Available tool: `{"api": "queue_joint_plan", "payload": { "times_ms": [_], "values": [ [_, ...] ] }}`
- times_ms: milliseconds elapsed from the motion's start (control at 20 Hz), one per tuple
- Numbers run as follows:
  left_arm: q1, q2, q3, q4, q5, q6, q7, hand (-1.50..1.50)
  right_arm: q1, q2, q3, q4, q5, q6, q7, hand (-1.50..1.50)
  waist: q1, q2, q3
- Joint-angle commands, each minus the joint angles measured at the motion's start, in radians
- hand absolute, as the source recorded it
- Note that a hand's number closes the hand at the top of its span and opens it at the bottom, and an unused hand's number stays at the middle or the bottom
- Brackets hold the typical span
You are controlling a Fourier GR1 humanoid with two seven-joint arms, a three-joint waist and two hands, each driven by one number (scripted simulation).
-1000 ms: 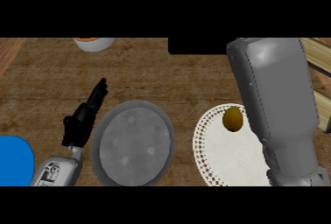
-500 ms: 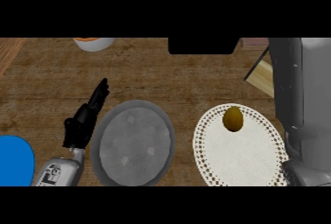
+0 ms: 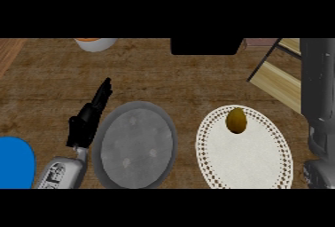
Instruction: Pick the cupcake from the placemat and place it in the tiered shelf
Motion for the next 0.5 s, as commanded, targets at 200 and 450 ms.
{"api": "queue_joint_plan", "payload": {
  "times_ms": [200,450],
  "values": [
    [0.03,-0.009,0.002,-0.04,-0.004,-0.014,0.014,0.0,0.055,-0.117,-0.007,0.147,-0.012,-0.097,-0.1,1.5,0.008,0.002,0.0],
    [0.051,0.014,0.019,-0.069,-0.005,-0.039,0.013,0.0,0.063,-0.135,-0.044,0.232,-0.022,-0.241,-0.044,1.5,0.011,0.002,0.001]
  ]
}}
